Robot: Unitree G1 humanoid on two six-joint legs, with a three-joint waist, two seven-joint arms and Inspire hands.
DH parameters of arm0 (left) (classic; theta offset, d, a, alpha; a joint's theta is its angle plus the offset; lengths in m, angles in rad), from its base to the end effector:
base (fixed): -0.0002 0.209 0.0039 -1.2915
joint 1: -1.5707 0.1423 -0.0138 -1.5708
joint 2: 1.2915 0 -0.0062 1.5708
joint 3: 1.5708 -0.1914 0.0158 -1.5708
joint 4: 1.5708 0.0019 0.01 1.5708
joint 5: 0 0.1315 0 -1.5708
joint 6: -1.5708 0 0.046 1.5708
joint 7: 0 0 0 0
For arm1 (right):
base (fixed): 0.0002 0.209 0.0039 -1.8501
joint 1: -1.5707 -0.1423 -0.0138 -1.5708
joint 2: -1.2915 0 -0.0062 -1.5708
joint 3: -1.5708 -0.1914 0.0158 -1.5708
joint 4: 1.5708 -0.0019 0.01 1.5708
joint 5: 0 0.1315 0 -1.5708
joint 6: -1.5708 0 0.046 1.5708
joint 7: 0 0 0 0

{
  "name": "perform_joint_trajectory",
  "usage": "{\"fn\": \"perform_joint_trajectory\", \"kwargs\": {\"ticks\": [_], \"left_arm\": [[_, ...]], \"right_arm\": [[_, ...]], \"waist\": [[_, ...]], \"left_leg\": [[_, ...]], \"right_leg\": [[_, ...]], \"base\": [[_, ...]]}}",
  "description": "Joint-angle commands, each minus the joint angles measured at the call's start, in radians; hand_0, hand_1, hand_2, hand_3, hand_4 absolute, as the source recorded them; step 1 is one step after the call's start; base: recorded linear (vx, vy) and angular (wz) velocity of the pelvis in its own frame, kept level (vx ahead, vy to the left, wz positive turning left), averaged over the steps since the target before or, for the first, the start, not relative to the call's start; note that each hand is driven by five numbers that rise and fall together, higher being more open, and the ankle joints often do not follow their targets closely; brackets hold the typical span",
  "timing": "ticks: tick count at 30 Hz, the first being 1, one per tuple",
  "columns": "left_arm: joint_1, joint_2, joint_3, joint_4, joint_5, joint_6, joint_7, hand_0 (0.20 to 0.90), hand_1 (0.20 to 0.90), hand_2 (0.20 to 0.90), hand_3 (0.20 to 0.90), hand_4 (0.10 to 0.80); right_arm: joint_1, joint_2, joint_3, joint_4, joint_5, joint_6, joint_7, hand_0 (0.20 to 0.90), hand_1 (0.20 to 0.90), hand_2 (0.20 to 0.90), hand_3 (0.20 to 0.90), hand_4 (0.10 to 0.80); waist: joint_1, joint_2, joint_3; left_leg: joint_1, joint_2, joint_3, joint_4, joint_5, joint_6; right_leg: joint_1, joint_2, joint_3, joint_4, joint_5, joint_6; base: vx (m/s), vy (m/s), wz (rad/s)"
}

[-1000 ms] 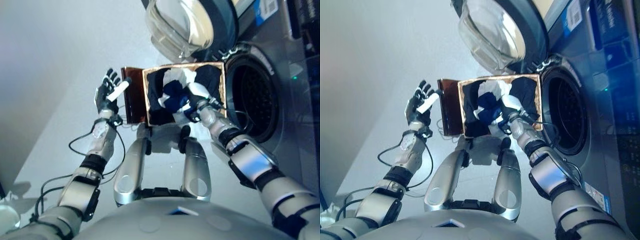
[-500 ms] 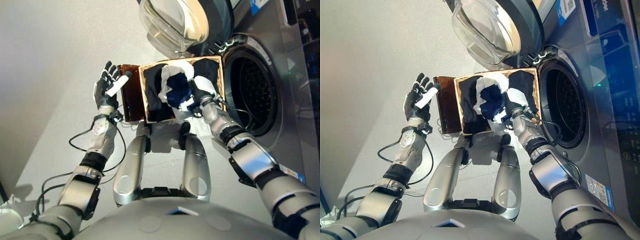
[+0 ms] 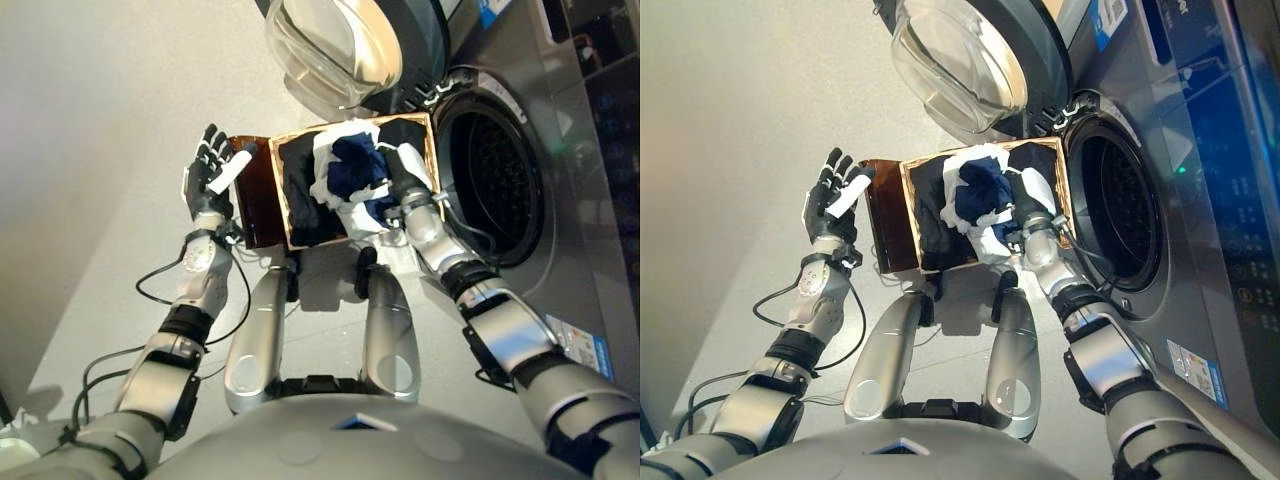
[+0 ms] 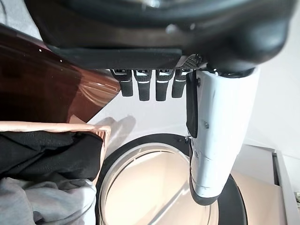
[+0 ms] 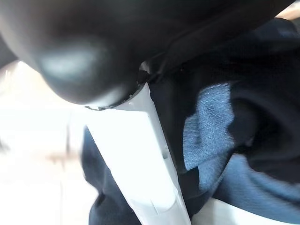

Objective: Pick up the clothes and place them into the washing machine

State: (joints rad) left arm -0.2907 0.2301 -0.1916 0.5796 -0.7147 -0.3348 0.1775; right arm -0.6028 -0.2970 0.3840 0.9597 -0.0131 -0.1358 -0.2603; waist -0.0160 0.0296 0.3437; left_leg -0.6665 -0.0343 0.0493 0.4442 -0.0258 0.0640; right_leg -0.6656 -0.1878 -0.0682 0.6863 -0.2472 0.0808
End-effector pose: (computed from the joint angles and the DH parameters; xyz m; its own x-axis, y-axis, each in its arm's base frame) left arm 0.2450 0.1766 0.0102 0.9783 0.1885 -0.0866 -0.2073 0.9042 -0.3735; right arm 0.2919 -0.1724 0.0189 0.9833 -0.0524 -0.1741 -0.0521 0.8361 -0.5460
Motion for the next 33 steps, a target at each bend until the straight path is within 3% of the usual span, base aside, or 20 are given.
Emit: {"fn": "perform_joint_trajectory", "kwargs": {"ticks": [1,3,4,11,12,14,15,30,32,33], "left_arm": [[0.000,0.005,0.041,-0.074,0.025,-0.084,-0.023,0.900,0.900,0.900,0.900,0.800],[0.005,0.004,0.040,-0.070,0.024,-0.084,-0.028,0.900,0.900,0.900,0.900,0.800],[0.003,0.004,0.039,-0.072,0.024,-0.085,-0.031,0.900,0.900,0.900,0.900,0.800],[-0.002,0.009,0.042,-0.073,0.027,-0.089,-0.031,0.900,0.900,0.900,0.900,0.800],[0.000,0.010,0.040,-0.075,0.028,-0.088,-0.032,0.900,0.900,0.900,0.900,0.800],[-0.002,0.010,0.038,-0.075,0.027,-0.089,-0.033,0.900,0.900,0.900,0.900,0.800],[-0.002,0.009,0.036,-0.075,0.027,-0.089,-0.033,0.900,0.900,0.900,0.900,0.800],[-0.019,0.032,0.018,-0.105,0.020,-0.068,-0.047,0.900,0.900,0.900,0.900,0.800],[-0.018,0.030,0.011,-0.103,0.020,-0.065,-0.051,0.900,0.900,0.900,0.900,0.800],[-0.019,0.030,0.011,-0.103,0.020,-0.065,-0.051,0.900,0.900,0.900,0.900,0.800]], "right_arm": [[-0.016,-0.022,-0.023,-0.060,0.098,-0.115,-0.003,0.900,0.900,0.900,0.900,0.800],[-0.008,-0.022,-0.038,-0.060,0.119,-0.120,0.000,0.900,0.900,0.900,0.900,0.800],[-0.010,-0.025,-0.041,-0.055,0.113,-0.120,-0.005,0.900,0.900,0.900,0.900,0.800],[-0.021,-0.045,-0.039,-0.038,0.081,-0.114,-0.013,0.900,0.900,0.900,0.900,0.800],[-0.023,-0.045,-0.040,-0.030,0.081,-0.114,-0.012,0.900,0.900,0.900,0.900,0.800],[-0.030,-0.047,-0.041,-0.024,0.080,-0.113,-0.011,0.900,0.900,0.900,0.900,0.800],[-0.032,-0.049,-0.040,-0.017,0.078,-0.111,-0.011,0.900,0.900,0.900,0.900,0.800],[-0.084,-0.055,0.000,0.050,0.121,-0.097,0.058,0.900,0.900,0.900,0.900,0.800],[-0.087,-0.046,0.008,0.073,0.109,-0.094,0.058,0.425,0.425,0.425,0.425,0.461],[-0.087,-0.046,0.008,0.073,0.109,-0.094,0.058,0.425,0.425,0.425,0.425,0.461]], "waist": [[-0.002,-0.003,-0.055],[0.000,0.001,-0.060],[-0.002,0.000,-0.062],[-0.001,0.004,-0.074],[0.001,0.008,-0.074],[0.001,0.007,-0.078],[0.003,0.009,-0.077],[0.014,0.012,-0.066],[0.016,0.011,-0.066],[0.016,0.011,-0.066]], "left_leg": [[0.012,0.025,0.014,0.167,-0.175,-0.050],[0.026,0.027,0.010,0.170,-0.205,-0.056],[0.017,0.024,0.015,0.153,-0.170,-0.049],[0.014,0.019,0.019,0.147,-0.169,-0.044],[0.022,0.021,0.012,0.164,-0.203,-0.049],[0.002,0.019,0.017,0.164,-0.175,-0.042],[0.007,0.020,0.011,0.187,-0.210,-0.048],[-0.151,0.020,-0.004,0.458,-0.315,-0.033],[-0.157,0.019,-0.001,0.472,-0.323,-0.029],[-0.158,0.019,-0.001,0.472,-0.323,-0.029]], "right_leg": [[0.030,-0.025,0.027,-0.108,0.153,-0.001],[0.040,-0.021,0.030,-0.101,0.125,0.005],[0.032,-0.024,0.028,-0.121,0.155,0.000],[0.022,-0.021,0.033,-0.120,0.157,0.000],[0.029,-0.017,0.037,-0.100,0.124,0.005],[0.014,-0.021,0.034,-0.105,0.150,-0.003],[0.017,-0.018,0.038,-0.078,0.118,0.002],[-0.127,-0.026,0.058,0.175,0.010,-0.037],[-0.134,-0.025,0.058,0.186,0.004,-0.039],[-0.134,-0.025,0.058,0.186,0.003,-0.039]], "base": [[0.000,0.000,0.00],[0.037,-0.001,-0.01],[0.000,0.000,0.00],[-0.003,0.002,0.00],[0.000,0.000,0.00],[0.000,0.000,0.00],[0.049,-0.016,0.02],[-0.027,-0.010,0.05],[-0.004,0.002,0.02],[0.000,0.000,0.00]]}}
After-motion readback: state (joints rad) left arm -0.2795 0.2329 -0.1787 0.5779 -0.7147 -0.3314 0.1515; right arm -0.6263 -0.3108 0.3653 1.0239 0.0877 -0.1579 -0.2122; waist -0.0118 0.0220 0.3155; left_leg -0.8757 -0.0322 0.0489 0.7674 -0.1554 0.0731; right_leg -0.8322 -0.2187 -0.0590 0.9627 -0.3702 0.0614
